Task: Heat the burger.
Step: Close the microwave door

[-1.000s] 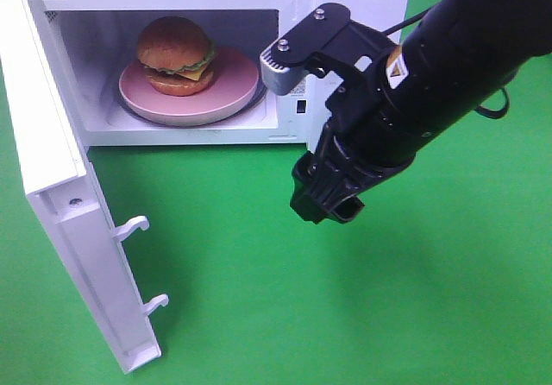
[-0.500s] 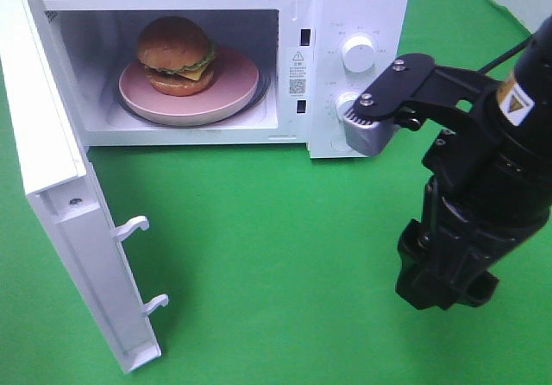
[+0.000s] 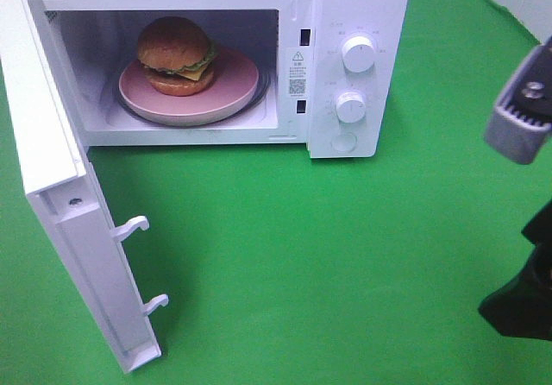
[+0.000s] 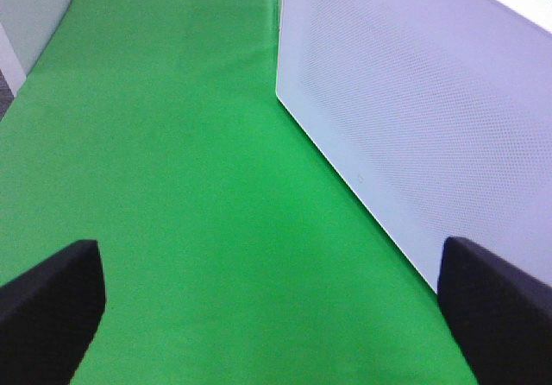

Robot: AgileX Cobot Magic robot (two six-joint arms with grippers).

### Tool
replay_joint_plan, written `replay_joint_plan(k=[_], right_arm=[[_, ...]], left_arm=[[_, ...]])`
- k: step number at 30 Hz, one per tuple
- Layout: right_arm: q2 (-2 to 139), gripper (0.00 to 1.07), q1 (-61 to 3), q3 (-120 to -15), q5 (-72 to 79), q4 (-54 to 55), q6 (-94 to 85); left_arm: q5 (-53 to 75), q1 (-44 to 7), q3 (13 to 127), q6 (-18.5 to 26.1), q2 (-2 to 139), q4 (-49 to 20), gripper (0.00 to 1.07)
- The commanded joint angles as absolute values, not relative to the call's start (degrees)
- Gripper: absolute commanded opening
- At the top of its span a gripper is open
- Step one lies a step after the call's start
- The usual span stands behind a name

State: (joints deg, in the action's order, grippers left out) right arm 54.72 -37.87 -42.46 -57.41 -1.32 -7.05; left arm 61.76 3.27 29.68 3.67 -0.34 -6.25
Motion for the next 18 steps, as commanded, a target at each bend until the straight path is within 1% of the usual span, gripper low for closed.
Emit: replay_joint_plan(k=[1,2,3,4,6,7,8,9,10,13,14,18], right_arm=[[48.1,0.76,-29.5,-39.7,-57.4,-1.3,-5.8],[48.1,0.76,-29.5,-39.7,-57.4,-1.3,-5.8],[44.5,0.76,-25.6,-38.5,-57.1,-1.3,-4.4],[44.5,0.76,-25.6,-38.5,-57.1,-1.3,-4.4],[39.3,0.76,-21.1,-37.0,-57.1,-1.3,-2.9],[39.3,0.76,-21.1,-37.0,-57.1,-1.3,-2.9],[35.7,0.76,-18.4,-35.8,-56.8,-1.3,-2.9],[35.7,0.76,-18.4,-35.8,-56.8,-1.3,-2.9],[32.4,0.76,-16.2,-34.5,-56.4,-1.3,-2.9],[29.0,0.76,-14.5,-33.3,-55.9,-1.3,-2.8],[25.3,0.76,-12.7,-32.0,-55.8,-1.3,-2.4],[20.7,0.76,-10.4,-30.4,-55.8,-1.1,-1.4]], left_arm=[[61.2,2.9,29.5,3.4,-1.2,-6.2,0.98],[61.2,2.9,29.5,3.4,-1.2,-6.2,0.98],[61.2,2.9,29.5,3.4,-1.2,-6.2,0.98],[61.2,2.9,29.5,3.4,-1.2,-6.2,0.98],[61.2,2.9,29.5,3.4,-1.2,-6.2,0.98],[61.2,2.9,29.5,3.4,-1.2,-6.2,0.98],[61.2,2.9,29.5,3.4,-1.2,-6.2,0.98],[61.2,2.9,29.5,3.4,-1.2,-6.2,0.98],[61.2,2.9,29.5,3.4,-1.2,-6.2,0.98],[61.2,2.9,29.5,3.4,-1.2,-6.2,0.98],[61.2,2.9,29.5,3.4,-1.2,-6.2,0.98],[61.2,2.9,29.5,3.4,-1.2,-6.2,0.98]])
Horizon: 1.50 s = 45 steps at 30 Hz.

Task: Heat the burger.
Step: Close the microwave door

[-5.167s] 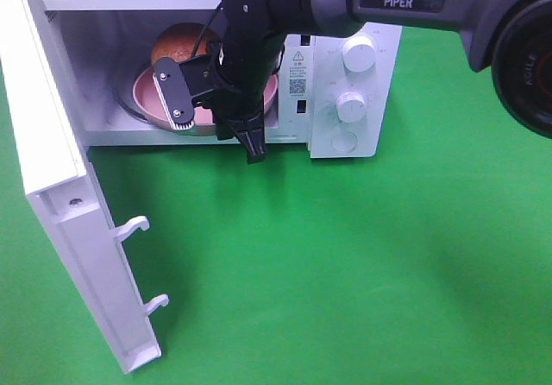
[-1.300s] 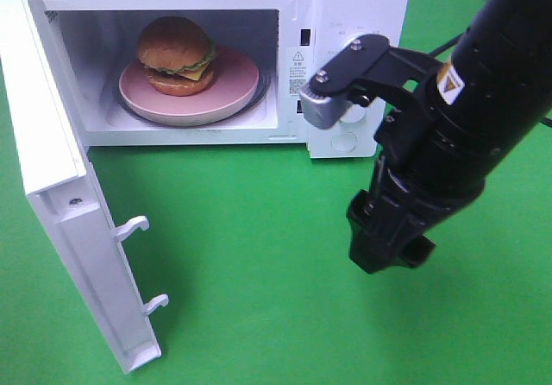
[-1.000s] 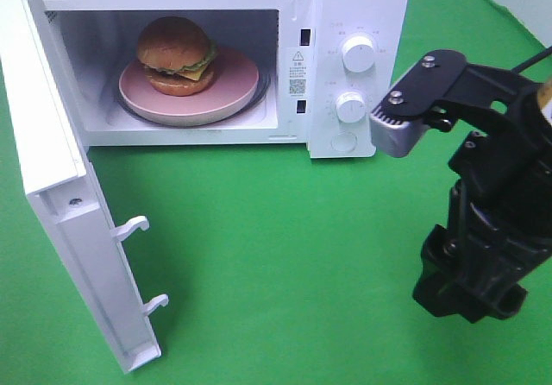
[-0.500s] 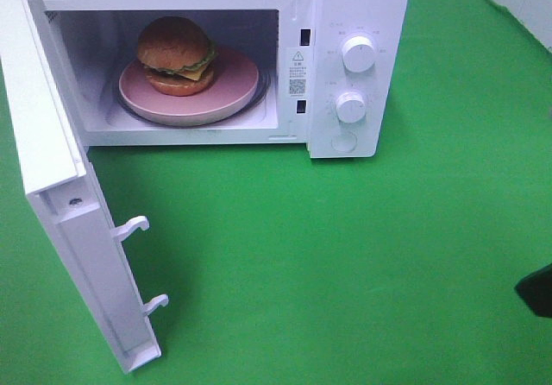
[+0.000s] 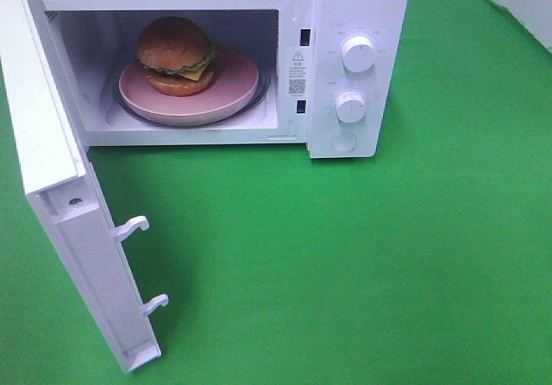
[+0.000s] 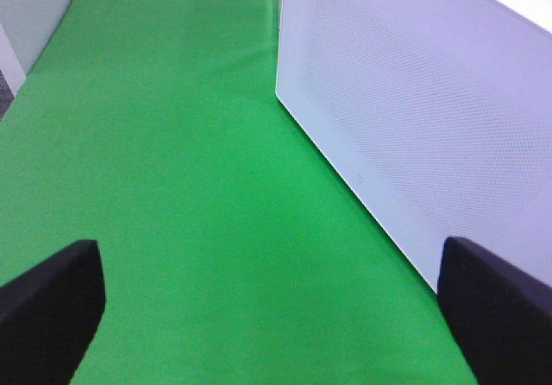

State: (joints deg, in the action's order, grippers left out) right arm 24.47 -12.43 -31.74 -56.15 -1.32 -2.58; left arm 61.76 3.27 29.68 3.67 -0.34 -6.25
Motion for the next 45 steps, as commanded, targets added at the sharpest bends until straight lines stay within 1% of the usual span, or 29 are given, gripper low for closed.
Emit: replay_joint_plan(k=[1,8,10,13,14,45], right_arm=[[17.2,0.76,-8.5,-29.0,-55.7,-1.0,-0.8],[8.1,0.76,-5.4,-28.4,-54.8,-0.9,0.0],[2.3,0.76,-3.8,-28.4,-54.8,-0.8,0.0],[0.8,0.76,-3.4,-28.2,-54.9,-0.8,0.0],[-2.0,0.76,-2.6,-28.1,-54.9,-0.8,0.0],[-1.8,0.76,-2.1,-28.1,-54.9,-1.0,0.0]], left_arm=[[61.2,2.9,29.5,3.4,-1.2,-6.2,0.98],[61.2,2.9,29.5,3.4,-1.2,-6.2,0.98],[61.2,2.9,29.5,3.4,-1.2,-6.2,0.98],[61.2,2.9,29.5,3.4,-1.2,-6.2,0.98],[61.2,2.9,29.5,3.4,-1.2,-6.2,0.98],[61.2,2.9,29.5,3.4,-0.6,-6.1,0.98]])
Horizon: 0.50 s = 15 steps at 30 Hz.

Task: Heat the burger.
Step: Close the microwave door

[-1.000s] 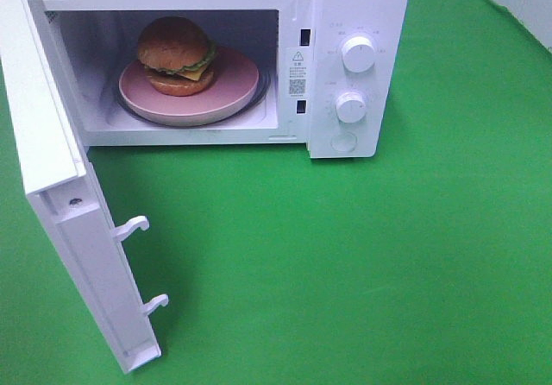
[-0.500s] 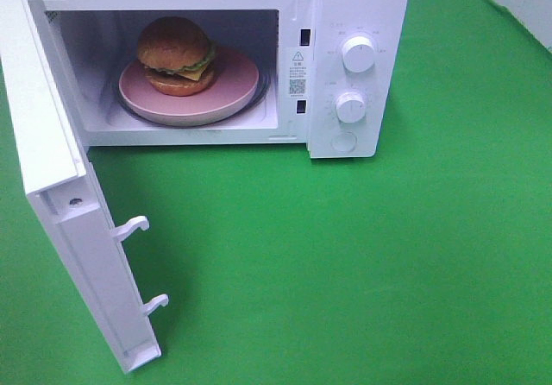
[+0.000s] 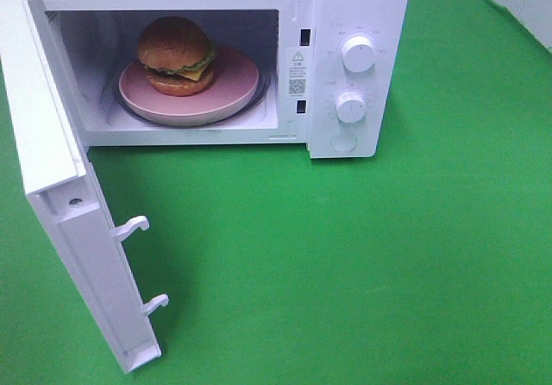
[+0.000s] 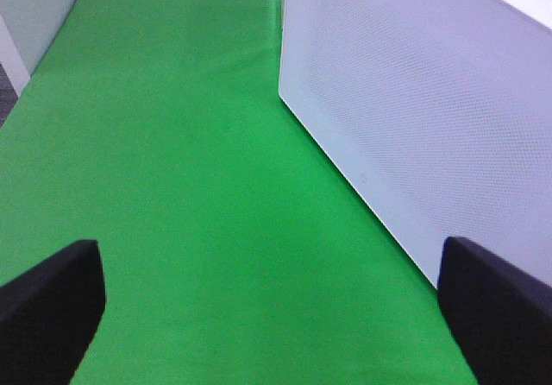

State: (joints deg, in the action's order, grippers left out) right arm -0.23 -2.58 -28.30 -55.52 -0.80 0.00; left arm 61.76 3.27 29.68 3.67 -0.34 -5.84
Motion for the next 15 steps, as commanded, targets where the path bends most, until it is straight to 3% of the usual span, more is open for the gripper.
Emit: replay_joint_plan(k=[1,15], right_arm=[[-1.8,0.76,-2.1,-28.1,-54.9,-1.0,0.0],[-1.8,0.76,-2.1,-28.1,-54.9,-1.0,0.0]], left_arm=[[61.2,2.9,29.5,3.4,-0.6,-6.1,0.98],[61.2,2.9,29.5,3.4,-0.6,-6.1,0.98]])
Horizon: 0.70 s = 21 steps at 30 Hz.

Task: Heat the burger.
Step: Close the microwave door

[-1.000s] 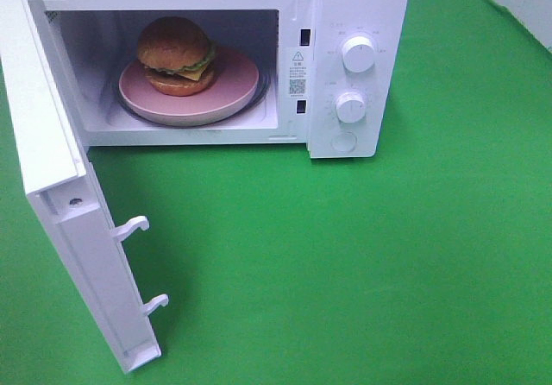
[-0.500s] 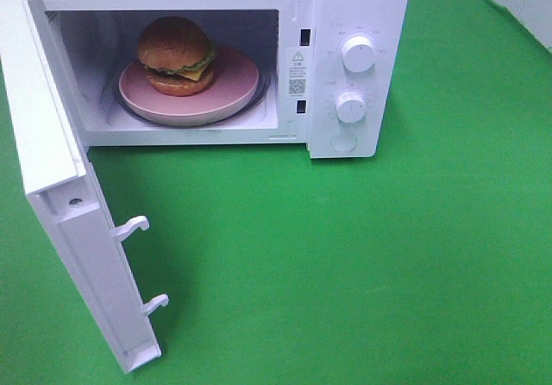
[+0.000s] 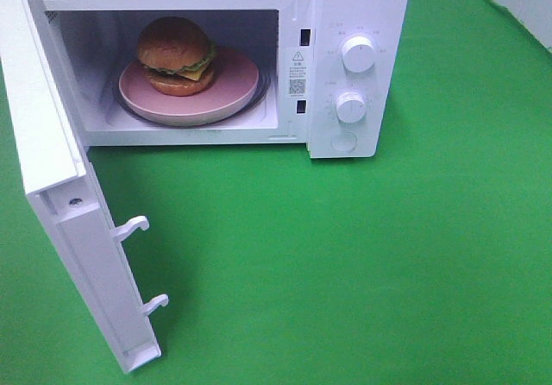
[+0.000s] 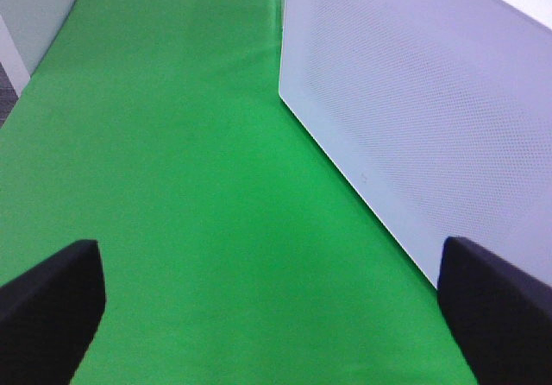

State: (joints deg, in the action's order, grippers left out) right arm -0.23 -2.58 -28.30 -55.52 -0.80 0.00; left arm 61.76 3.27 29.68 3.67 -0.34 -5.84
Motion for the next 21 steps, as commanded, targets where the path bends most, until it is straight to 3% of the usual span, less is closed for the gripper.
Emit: replay_joint_plan(k=[1,12,17,21], right_arm=[[-1.8,0.76,-2.1,-28.1,-54.9,-1.0,0.0],[-1.8,0.76,-2.1,-28.1,-54.9,-1.0,0.0],[-1.8,0.76,-2.1,-28.1,-54.9,-1.0,0.0],[-1.8,0.76,-2.2,-28.1,-54.9,-1.0,0.0]], left_arm=[[61.2,2.9,29.5,3.4,-0.6,-6.1,0.98],[61.2,2.9,29.5,3.3,-0.6,-6.1,0.98],[60.3,2.9,30.0,-0.5,0.5,-5.9,0.98],[56.9,2.9,31.3,-0.7,3.0,-4.8,0.93]])
